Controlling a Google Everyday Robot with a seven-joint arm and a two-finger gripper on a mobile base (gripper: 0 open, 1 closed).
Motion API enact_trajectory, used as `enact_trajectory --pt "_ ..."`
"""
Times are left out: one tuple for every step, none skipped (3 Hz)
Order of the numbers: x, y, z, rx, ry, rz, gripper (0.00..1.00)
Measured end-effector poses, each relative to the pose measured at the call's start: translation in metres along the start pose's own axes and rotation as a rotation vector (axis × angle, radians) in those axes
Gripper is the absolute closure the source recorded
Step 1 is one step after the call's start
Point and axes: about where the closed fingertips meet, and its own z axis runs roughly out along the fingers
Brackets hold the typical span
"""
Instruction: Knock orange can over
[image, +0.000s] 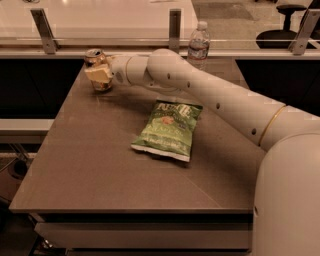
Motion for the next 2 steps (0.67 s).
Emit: enact_trajectory --pt "-0.0058 -0.0076 -0.0102 0.022 0.029 0.0 1.0" --pt "-0.0105 -0.0156 -0.0189 0.04 0.068 -0.002 1.0"
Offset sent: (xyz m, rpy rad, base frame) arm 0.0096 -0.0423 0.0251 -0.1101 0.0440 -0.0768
